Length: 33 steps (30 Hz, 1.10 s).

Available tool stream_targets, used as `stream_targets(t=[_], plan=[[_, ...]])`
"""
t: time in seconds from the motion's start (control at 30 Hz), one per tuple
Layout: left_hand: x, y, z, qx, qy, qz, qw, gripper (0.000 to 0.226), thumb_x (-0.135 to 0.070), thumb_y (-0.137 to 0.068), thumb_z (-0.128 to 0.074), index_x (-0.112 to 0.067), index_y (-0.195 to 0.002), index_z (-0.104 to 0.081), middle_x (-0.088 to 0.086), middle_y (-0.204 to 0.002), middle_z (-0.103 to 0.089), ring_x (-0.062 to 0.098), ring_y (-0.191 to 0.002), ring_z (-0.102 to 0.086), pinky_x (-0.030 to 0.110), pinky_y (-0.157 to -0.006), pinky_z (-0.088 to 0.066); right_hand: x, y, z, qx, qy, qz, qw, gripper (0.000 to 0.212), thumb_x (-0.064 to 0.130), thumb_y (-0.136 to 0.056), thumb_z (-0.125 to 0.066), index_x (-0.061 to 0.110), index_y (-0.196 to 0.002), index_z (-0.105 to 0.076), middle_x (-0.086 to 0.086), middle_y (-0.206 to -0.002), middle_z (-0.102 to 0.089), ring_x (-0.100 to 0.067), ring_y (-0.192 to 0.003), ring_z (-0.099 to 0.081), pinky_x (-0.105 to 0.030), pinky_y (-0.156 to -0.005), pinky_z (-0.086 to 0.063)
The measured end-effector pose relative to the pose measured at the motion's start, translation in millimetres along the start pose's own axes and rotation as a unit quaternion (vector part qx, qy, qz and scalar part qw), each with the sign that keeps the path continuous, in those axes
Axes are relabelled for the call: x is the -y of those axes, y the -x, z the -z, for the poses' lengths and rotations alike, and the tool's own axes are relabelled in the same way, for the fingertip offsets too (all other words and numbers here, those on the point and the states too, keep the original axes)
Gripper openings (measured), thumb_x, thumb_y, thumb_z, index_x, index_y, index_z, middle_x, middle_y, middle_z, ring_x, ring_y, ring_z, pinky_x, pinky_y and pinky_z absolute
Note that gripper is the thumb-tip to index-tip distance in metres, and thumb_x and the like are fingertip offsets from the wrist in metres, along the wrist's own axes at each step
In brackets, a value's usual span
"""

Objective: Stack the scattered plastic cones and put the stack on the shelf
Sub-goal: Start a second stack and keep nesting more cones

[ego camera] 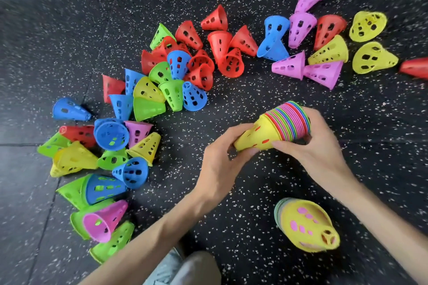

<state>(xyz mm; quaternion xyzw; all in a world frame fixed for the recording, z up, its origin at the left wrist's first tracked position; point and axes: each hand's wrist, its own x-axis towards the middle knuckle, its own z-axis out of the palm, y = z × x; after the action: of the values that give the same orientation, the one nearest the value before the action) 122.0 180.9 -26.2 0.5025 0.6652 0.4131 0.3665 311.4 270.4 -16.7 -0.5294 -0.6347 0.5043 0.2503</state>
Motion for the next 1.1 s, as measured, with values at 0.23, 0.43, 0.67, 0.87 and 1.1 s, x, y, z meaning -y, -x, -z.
stream_targets(t=[0.23, 0.43, 0.67, 0.87, 1.1], plan=[[-21.8, 59.1, 59.2, -0.037, -0.037, -0.014, 0.999, 0.038, -0.023, -0.098, -0.07, -0.037, -0.133, -0.063, -0.024, -0.13, -0.067, -0.003, -0.121, -0.061, 0.021, -0.105, -0.049, 47.8, 29.9, 4.7, -0.008, 0.042, 0.069, 0.997, 0.068, 0.03, -0.071, -0.089, 0.041, -0.124, -0.048, 0.02, -0.109, -0.062, 0.004, -0.099, -0.06, -0.024, -0.089, -0.045], [-26.7, 120.2, 120.1, -0.079, -0.124, -0.023, 0.989, 0.034, -0.033, -0.099, -0.067, -0.034, -0.133, -0.062, -0.021, -0.13, -0.064, -0.003, -0.12, -0.058, 0.024, -0.105, -0.047, 110.5, 72.5, 27.7, -0.038, 0.075, 0.126, 0.989, 0.067, 0.039, -0.07, -0.088, 0.041, -0.125, -0.049, 0.01, -0.109, -0.066, -0.013, -0.1, -0.064, -0.038, -0.093, -0.051], [31.5, 160.6, 173.4, -0.138, -0.249, 0.04, 0.958, 0.056, -0.048, -0.079, -0.065, -0.017, -0.125, -0.068, 0.015, -0.128, -0.067, 0.038, -0.121, -0.062, 0.05, -0.104, -0.048, 139.1, 139.6, 11.6, -0.045, 0.053, 0.167, 0.983, 0.061, 0.035, -0.072, -0.088, 0.034, -0.124, -0.055, 0.009, -0.102, -0.068, -0.016, -0.094, -0.066, -0.037, -0.085, -0.052], [71.9, 188.6, 207.6, -0.1, -0.274, 0.143, 0.946, 0.067, -0.019, -0.083, -0.083, -0.005, -0.142, -0.055, 0.025, -0.139, -0.052, 0.038, -0.136, -0.048, 0.028, -0.106, -0.03, 134.8, 160.7, -20.8, -0.029, 0.047, 0.175, 0.983, 0.065, 0.04, -0.07, -0.087, 0.034, -0.126, -0.055, 0.009, -0.105, -0.069, -0.016, -0.097, -0.066, -0.045, -0.092, -0.053], [98.6, 202.9, 211.7, -0.113, -0.272, 0.183, 0.938, 0.058, -0.004, -0.094, -0.069, -0.01, -0.148, -0.049, 0.019, -0.142, -0.052, 0.017, -0.115, -0.057, 0.005, -0.09, -0.037, 126.7, 150.2, -51.7, 0.005, 0.046, 0.156, 0.987, 0.066, 0.038, -0.068, -0.088, 0.038, -0.125, -0.055, 0.009, -0.104, -0.07, -0.016, -0.098, -0.066, -0.041, -0.092, -0.052]])
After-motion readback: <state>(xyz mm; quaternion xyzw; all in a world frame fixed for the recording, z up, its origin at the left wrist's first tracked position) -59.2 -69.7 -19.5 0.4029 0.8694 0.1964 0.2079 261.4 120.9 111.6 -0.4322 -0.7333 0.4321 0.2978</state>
